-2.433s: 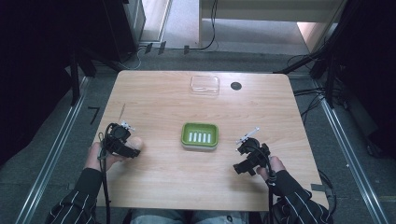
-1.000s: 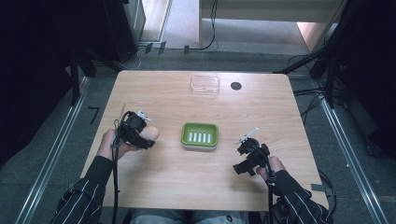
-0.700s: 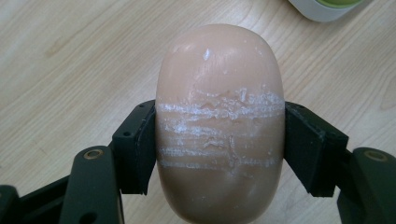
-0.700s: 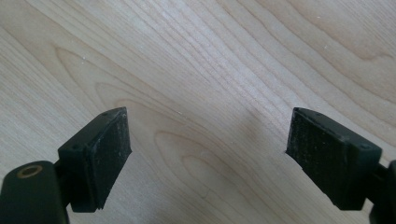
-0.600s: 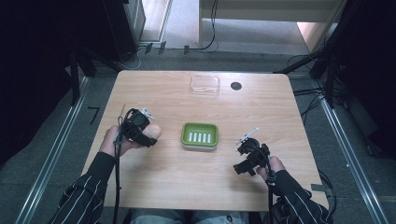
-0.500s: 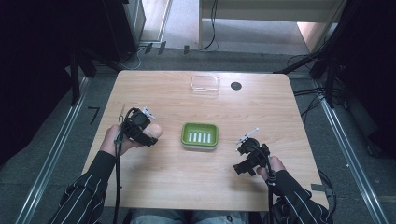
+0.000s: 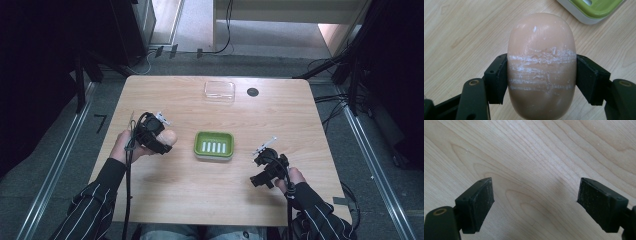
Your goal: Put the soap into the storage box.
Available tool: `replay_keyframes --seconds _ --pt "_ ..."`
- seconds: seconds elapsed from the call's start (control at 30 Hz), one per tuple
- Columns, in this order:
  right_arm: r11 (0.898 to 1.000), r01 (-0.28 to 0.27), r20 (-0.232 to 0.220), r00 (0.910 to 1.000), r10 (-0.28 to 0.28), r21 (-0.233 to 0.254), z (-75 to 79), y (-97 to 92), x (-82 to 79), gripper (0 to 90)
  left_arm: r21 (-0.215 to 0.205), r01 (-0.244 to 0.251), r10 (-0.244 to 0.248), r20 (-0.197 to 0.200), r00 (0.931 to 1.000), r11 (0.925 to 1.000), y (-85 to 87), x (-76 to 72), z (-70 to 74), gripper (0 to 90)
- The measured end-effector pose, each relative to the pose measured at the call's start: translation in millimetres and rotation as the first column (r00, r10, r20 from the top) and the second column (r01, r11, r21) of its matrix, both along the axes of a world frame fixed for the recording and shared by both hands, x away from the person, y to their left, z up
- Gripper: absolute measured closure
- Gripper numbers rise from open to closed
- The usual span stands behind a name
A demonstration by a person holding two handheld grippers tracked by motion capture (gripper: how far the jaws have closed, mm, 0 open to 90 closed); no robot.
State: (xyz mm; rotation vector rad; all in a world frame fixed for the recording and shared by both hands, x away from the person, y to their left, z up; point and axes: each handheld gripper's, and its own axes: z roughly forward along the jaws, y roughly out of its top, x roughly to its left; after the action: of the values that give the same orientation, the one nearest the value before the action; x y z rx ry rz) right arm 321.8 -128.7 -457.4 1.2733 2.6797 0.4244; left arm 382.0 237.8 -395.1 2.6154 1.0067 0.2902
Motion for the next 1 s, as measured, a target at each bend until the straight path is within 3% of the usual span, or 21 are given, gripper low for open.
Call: replay_keyframes --seconds 1.0 --pt "1.000 0.013 -0.007 0.9999 -0.013 0.000 -1.2 -3.9 -1.0 14.1 -0.006 0.103 -0.103 0.013 0.9946 0.9946 -27.3 16.0 13.3 33.6"
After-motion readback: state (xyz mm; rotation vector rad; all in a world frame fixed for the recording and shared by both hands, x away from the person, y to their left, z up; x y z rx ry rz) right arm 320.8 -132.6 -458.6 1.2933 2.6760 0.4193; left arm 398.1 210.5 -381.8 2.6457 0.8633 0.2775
